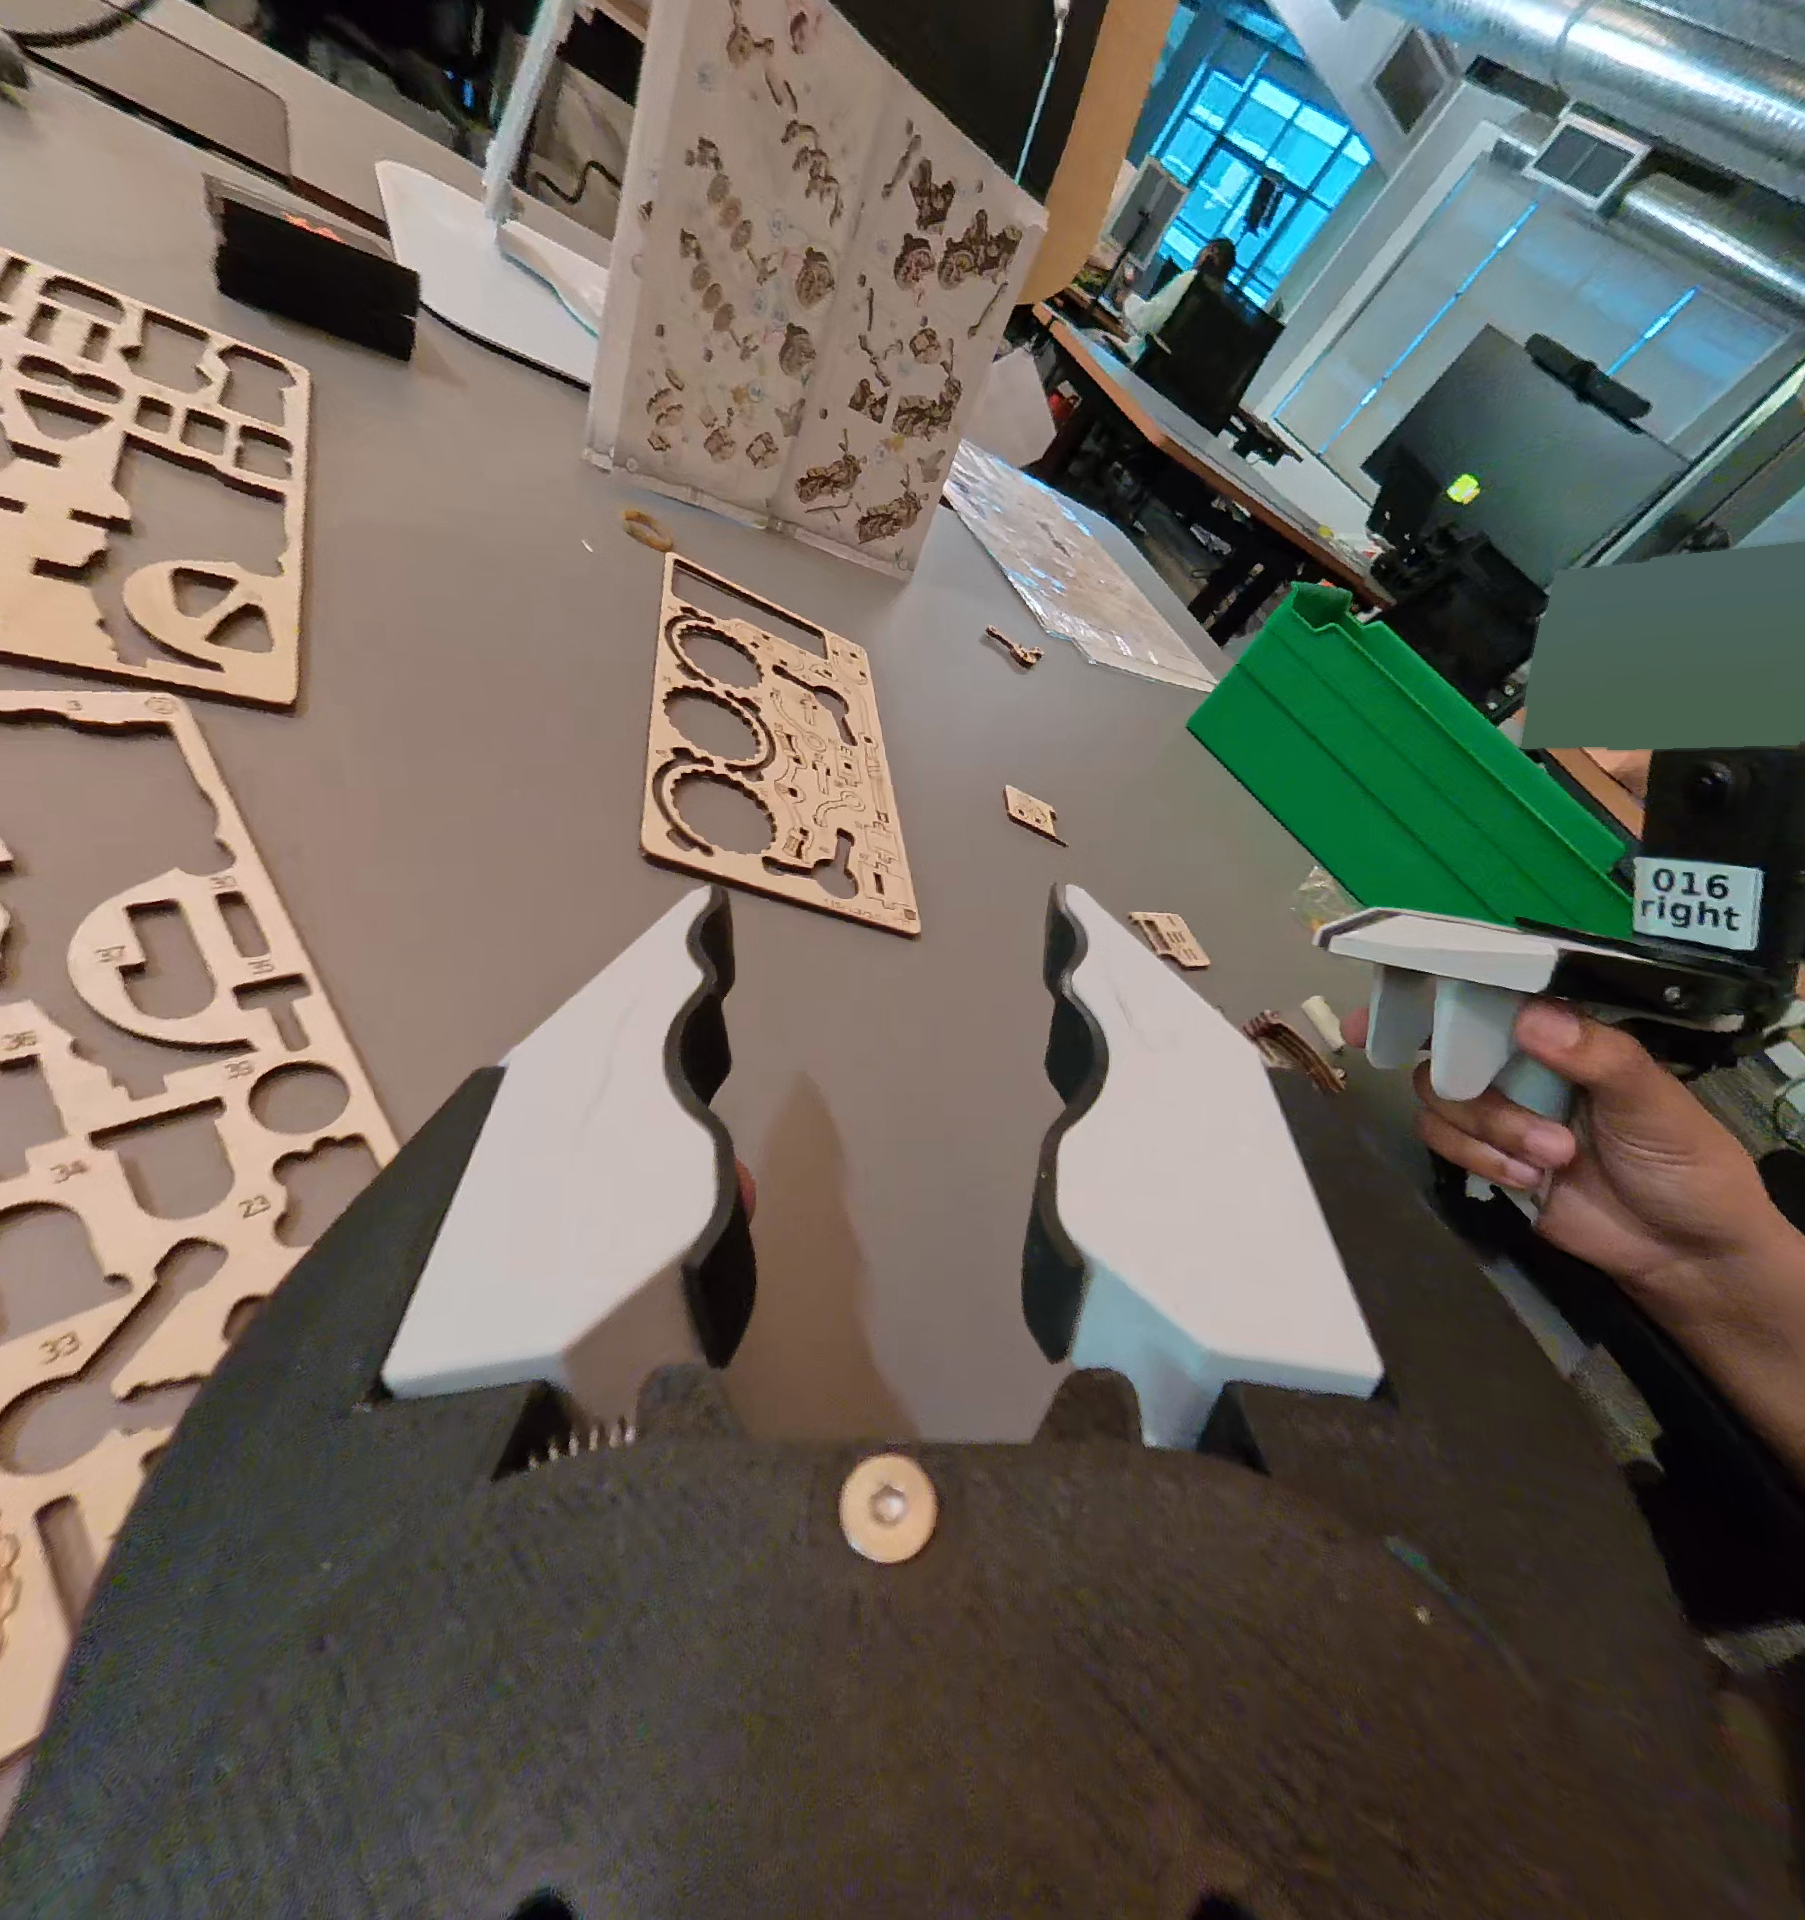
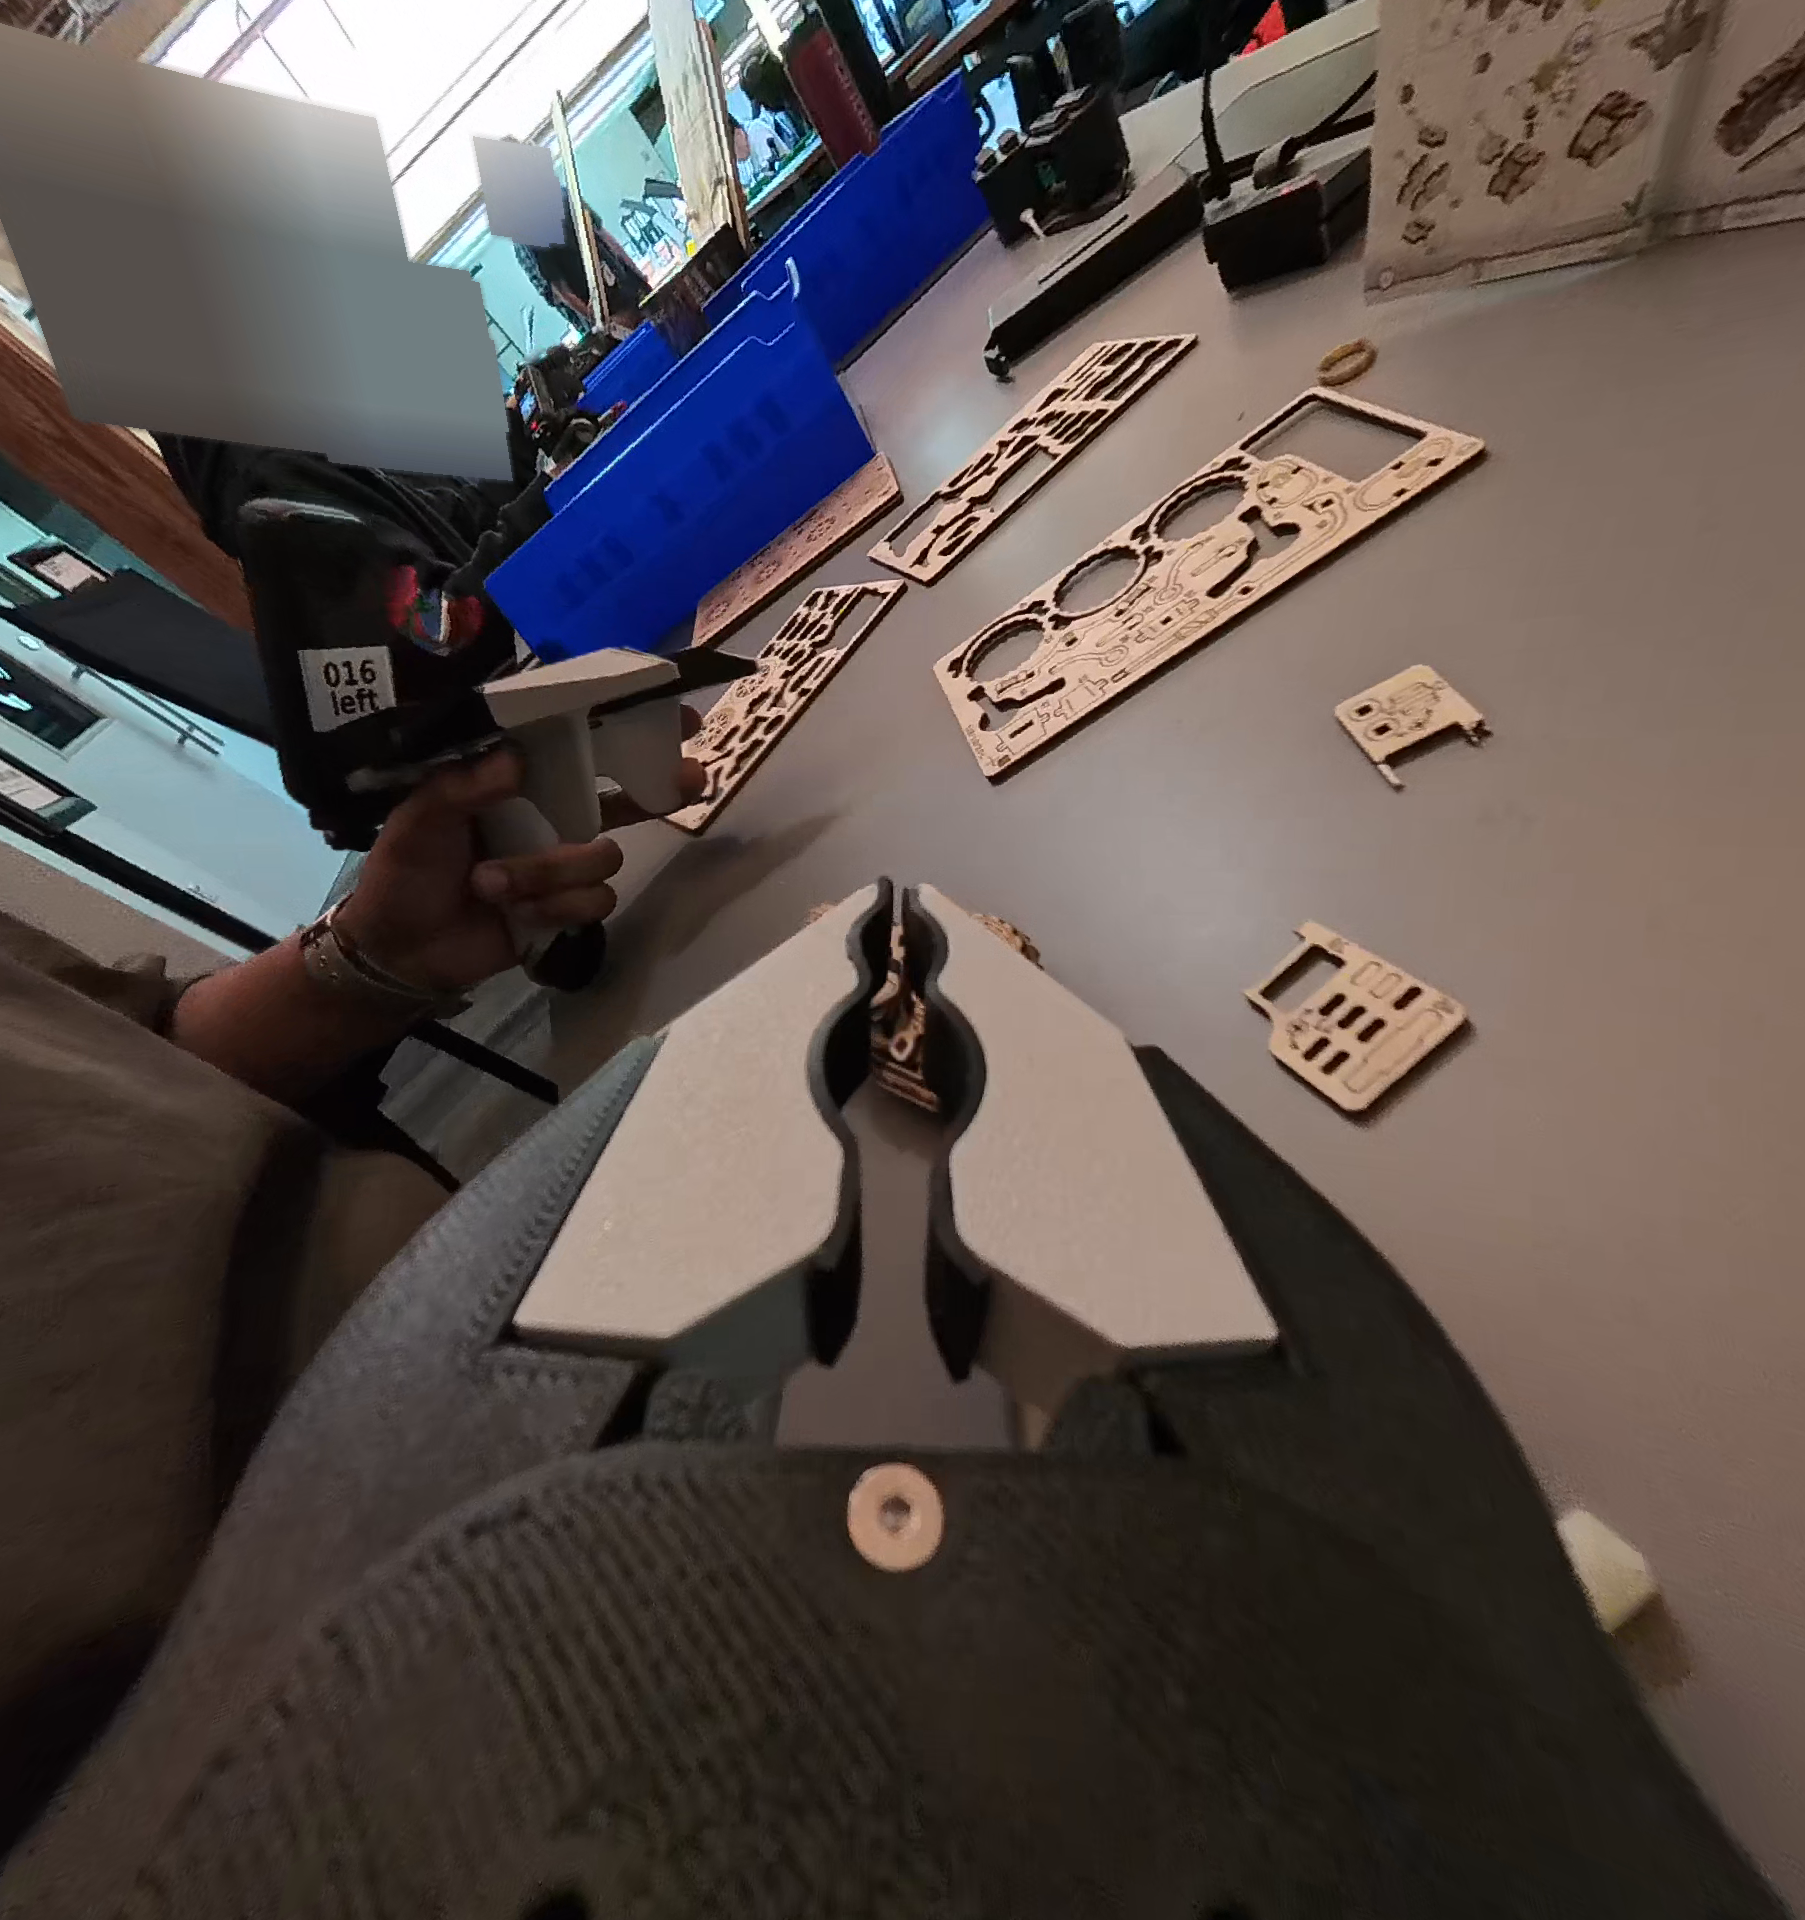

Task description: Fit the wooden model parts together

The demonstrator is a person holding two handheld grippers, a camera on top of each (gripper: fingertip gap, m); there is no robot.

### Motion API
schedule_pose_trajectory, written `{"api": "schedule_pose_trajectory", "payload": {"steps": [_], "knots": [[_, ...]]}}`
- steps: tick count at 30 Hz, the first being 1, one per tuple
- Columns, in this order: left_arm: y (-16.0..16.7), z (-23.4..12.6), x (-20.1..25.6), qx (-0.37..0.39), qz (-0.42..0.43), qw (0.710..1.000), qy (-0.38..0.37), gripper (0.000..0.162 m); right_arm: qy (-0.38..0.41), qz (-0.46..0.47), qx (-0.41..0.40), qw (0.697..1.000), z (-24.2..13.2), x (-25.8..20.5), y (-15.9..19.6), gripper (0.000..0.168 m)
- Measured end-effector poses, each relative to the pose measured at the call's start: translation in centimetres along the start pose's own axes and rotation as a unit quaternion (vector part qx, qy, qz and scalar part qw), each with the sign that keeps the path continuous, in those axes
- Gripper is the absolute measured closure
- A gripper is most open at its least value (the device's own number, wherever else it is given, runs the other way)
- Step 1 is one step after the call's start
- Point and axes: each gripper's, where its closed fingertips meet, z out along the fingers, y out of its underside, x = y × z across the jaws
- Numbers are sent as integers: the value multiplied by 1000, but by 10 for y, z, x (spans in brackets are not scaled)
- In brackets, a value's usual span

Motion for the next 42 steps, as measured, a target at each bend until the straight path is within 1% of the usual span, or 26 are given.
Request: {"api": "schedule_pose_trajectory", "payload": {"steps": [4,7,13,17,23,25,32,34,36,38,42], "knots": [[1,-7,-2,2,3,1000,-7,104,5,-12,-6,1000,4,-2,3,168],[6,-14,-3,-3,0,1000,-9,104,-2,4,-2,1000,3,-7,7,168],[11,-31,-4,0,-10,1000,-7,105,10,9,11,1000,-8,-20,17,168],[15,-30,1,-7,0,1000,2,105,22,8,15,1000,-15,-24,22,168],[16,-17,12,-18,13,1000,21,104,43,2,16,999,-26,-23,29,168],[17,-9,16,-24,12,999,27,101,54,1,18,998,-33,-22,32,168],[25,23,39,-57,33,996,64,93,106,22,62,992,-74,-20,40,167],[25,29,42,-64,39,995,66,88,118,29,78,990,-85,-20,40,167],[20,32,40,-54,37,996,60,88,130,30,87,987,-93,-19,41,167],[16,36,41,-47,37,996,61,88,135,33,89,986,-98,-18,43,167],[21,44,43,-60,40,995,65,88,138,36,90,986,-101,-19,46,167]]}}
